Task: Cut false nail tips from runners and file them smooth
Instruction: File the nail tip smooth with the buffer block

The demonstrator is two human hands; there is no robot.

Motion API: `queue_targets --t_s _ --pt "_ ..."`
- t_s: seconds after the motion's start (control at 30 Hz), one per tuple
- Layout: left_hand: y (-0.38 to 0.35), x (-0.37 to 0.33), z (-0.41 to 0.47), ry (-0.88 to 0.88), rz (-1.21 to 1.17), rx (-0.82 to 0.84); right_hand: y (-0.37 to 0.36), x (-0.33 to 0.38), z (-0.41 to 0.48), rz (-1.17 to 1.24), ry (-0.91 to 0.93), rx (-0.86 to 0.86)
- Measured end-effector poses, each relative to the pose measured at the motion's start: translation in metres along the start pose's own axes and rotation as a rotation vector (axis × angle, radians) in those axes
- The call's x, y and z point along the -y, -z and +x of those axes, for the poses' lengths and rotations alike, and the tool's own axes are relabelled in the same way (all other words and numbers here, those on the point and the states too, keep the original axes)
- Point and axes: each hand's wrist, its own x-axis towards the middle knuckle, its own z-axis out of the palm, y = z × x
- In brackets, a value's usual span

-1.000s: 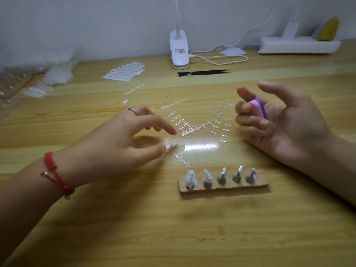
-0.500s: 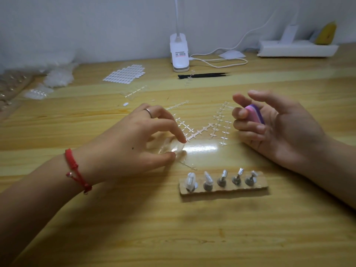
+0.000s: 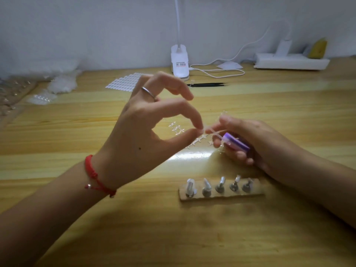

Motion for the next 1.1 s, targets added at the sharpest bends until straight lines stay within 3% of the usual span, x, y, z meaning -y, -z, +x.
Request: queue_targets --t_s 0.1,0.33,0.43,0.53,0.6,0.9,1.1 --pt "-0.012 -0.006 0.000 -0.025 -0.033 -0.030 -0.005 0.002 -0.005 -0.073 0.029 0.055" --pt "-0.027 -0.002 -0.011 0.102 -0.127 -0.075 -0.005 -0.001 -0.001 0.100 0.061 -0.095" --pt "-0.031 -0.005 -0.015 0.337 -0.327 -0.009 -0.005 -0.005 -0.001 0.112 0.101 -0.173" --pt "-0.036 -0.008 -0.013 0.642 -0.691 0.080 -0.006 -0.007 -0.001 0.092 0.150 -0.214" --pt "-0.037 -0.006 -0.011 0.751 -0.816 0.077 -0.007 -0.009 0.000 0.065 0.164 -0.246" --pt "-0.036 0.000 -0.011 0.778 -0.905 0.019 -0.004 -0.010 0.000 0.050 0.170 -0.185" --pt "-0.034 0.004 -0.012 0.786 -0.936 0.101 -0.003 -0.009 0.000 0.023 0.149 -0.146"
